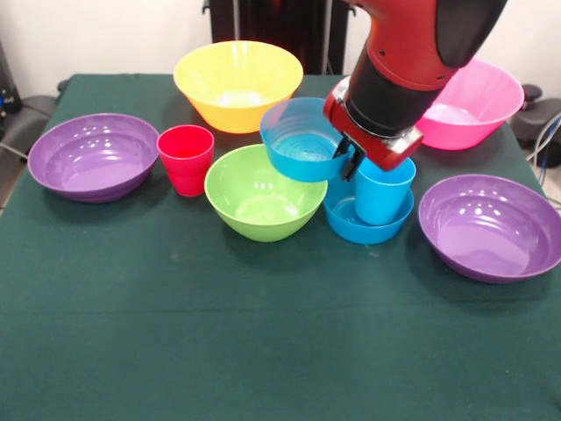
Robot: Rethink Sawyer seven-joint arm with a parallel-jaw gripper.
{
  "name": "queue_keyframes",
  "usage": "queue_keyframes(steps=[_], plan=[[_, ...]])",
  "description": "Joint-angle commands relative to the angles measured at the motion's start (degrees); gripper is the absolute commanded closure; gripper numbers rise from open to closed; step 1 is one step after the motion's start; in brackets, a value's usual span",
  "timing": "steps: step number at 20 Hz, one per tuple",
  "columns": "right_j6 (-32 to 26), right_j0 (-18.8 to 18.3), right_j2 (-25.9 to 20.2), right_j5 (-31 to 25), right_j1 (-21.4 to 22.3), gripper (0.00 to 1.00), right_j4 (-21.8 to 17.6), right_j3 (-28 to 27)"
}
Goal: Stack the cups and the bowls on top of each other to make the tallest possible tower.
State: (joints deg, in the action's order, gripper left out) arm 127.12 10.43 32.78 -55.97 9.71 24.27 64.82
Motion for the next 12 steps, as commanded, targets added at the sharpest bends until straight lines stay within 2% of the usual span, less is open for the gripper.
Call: queue_keyframes(steps=[1,5,12], plan=[[8.65,-1.44,-4.01,-1.78,-0.63,1.00,-1.43,-1.95],[8.94,-1.60,-4.32,-1.68,-0.80,1.00,-1.09,-2.61],[11.05,-2.12,-4.97,-4.63,-2.17,1.00,0.45,-6.69]])
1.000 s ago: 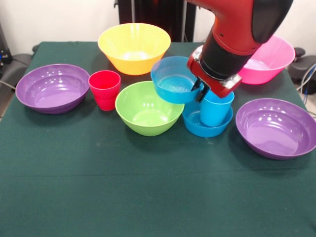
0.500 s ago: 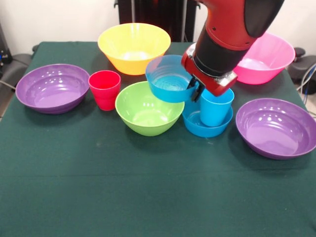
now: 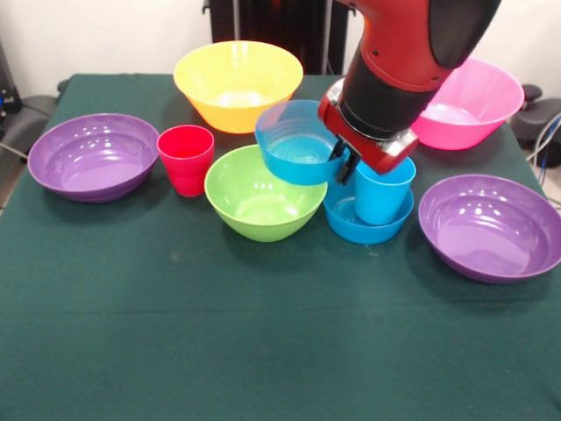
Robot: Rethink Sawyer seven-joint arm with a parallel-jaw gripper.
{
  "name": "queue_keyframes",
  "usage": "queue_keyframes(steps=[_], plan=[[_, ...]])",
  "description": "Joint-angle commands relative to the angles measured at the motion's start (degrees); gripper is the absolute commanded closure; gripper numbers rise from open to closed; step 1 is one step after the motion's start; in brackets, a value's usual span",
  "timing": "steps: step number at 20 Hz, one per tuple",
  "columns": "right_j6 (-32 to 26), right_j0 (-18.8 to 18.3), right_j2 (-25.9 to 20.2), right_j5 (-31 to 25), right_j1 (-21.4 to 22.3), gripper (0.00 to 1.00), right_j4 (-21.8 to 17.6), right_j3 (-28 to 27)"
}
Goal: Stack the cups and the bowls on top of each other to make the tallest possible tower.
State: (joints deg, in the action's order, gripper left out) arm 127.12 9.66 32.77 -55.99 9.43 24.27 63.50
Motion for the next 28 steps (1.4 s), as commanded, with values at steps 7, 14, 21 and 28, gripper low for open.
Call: queue_keyframes(steps=[7,14,21,28], plan=[[12.34,-1.53,-4.99,-6.45,-2.55,1.00,1.01,-7.78],[12.72,-1.00,-4.57,-8.56,-1.28,1.00,1.25,-7.02],[14.31,0.55,-4.94,-8.95,1.15,1.00,2.44,-3.03],[15.17,1.83,-5.38,-4.79,0.65,1.00,3.48,-0.87]])
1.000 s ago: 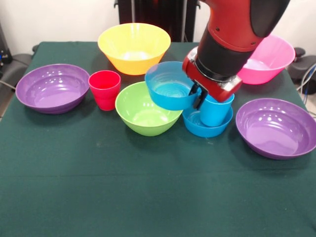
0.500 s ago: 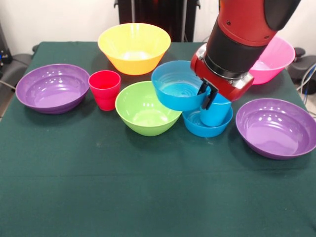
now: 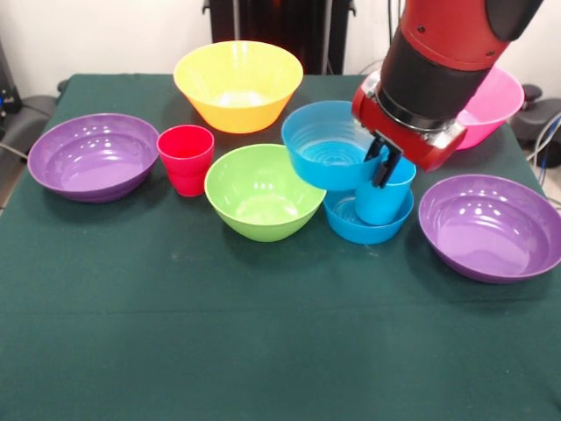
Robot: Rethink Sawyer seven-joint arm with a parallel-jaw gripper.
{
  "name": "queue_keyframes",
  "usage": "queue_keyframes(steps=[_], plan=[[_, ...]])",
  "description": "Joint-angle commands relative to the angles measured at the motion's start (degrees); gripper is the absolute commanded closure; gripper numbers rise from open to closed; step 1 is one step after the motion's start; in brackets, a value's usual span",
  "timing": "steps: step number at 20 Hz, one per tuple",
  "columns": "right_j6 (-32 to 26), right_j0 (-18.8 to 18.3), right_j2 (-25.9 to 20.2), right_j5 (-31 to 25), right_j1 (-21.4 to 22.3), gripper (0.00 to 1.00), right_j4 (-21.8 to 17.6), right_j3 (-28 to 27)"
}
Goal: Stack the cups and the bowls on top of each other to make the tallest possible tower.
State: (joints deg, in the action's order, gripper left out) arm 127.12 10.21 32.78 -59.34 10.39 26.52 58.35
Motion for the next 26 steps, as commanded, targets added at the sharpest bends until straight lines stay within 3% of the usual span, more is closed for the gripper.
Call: queue_keyframes(steps=[1,7,26], plan=[[15.22,1.34,-5.46,-1.21,-0.34,1.00,1.39,4.47],[16.46,1.68,-5.01,-1.16,-1.18,1.00,2.54,2.96],[20.51,3.46,-5.81,4.59,-2.74,1.00,3.78,6.12]])
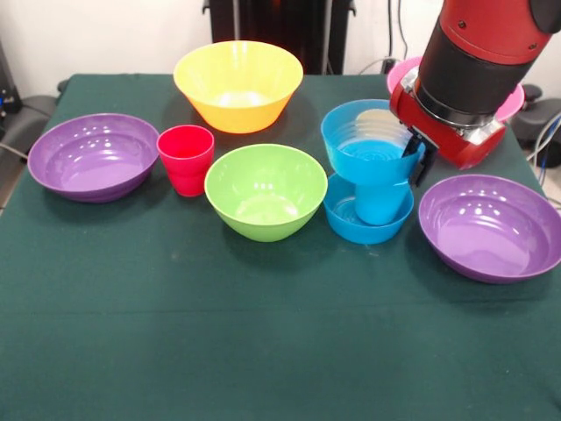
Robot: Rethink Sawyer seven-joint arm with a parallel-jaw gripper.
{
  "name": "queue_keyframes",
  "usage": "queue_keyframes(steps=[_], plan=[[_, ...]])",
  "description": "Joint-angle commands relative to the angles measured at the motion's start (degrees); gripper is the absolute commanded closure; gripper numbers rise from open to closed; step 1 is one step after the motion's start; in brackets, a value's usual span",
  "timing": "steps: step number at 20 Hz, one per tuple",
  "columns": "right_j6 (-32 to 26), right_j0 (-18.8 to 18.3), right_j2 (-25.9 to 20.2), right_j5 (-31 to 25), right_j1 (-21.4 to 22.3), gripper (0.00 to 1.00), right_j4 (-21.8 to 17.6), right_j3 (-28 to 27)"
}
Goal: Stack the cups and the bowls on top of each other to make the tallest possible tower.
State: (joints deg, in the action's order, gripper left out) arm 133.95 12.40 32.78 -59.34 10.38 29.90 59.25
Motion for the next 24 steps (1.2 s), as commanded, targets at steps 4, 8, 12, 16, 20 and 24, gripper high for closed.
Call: queue_keyframes(steps=[4,8,12,16,20,24], plan=[[14.16,1.54,-5.78,4.68,-2.63,1.00,0.19,5.16],[14.56,1.86,-5.53,4.57,-2.77,1.00,-0.22,4.98],[14.74,1.97,-5.64,5.44,-3.03,1.00,-0.18,4.96],[15.32,2.25,-5.66,7.03,-3.42,1.00,0.08,5.17],[15.22,2.37,-5.58,10.70,-3.98,1.00,0.10,4.73],[15.55,2.23,-5.51,11.40,-4.52,1.00,0.33,4.38]])
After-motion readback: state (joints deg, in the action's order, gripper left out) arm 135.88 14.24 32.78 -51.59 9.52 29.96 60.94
